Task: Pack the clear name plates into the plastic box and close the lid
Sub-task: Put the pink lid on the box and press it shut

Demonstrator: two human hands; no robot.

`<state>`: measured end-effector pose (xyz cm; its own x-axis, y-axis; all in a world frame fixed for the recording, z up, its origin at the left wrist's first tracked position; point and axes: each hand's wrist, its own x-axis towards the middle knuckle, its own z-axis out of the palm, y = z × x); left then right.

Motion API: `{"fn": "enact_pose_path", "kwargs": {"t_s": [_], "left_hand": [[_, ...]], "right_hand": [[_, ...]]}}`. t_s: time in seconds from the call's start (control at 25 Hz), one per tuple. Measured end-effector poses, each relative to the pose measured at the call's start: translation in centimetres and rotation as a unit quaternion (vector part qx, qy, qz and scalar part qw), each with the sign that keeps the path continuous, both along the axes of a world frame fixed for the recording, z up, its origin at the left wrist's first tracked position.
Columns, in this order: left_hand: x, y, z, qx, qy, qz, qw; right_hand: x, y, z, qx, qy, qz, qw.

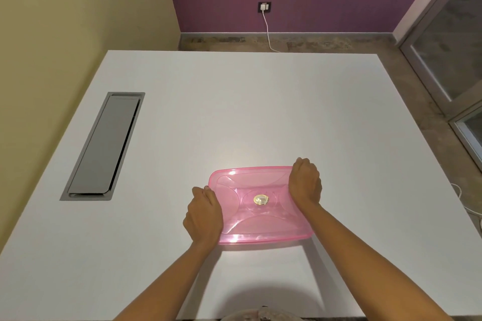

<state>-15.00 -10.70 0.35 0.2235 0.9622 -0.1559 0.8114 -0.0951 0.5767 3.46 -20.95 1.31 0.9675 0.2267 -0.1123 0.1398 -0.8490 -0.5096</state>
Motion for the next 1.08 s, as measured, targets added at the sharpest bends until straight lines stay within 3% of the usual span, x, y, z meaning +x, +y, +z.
{"fn": "enact_pose_path", "kwargs": {"t_s": [0.24, 0.92, 1.08], "left_hand": [[0.0, 0.0, -0.5, 0.004, 0.006, 0.006, 1.0], [0.1, 0.1, -0.7, 0.003, 0.015, 0.006, 1.0], [0.0, 0.1, -0.3, -0.004, -0.02, -0.008, 1.0]], "right_hand": [[-4.6, -4.2, -0.4, -0.046, -0.007, -0.006, 0.999], [-5.1, -3.9, -1.0, -0.06, -0.043, -0.03, 0.997], [-5.2, -3.7, -0.7, -0.072, -0.085, -0.007, 0.994]]}}
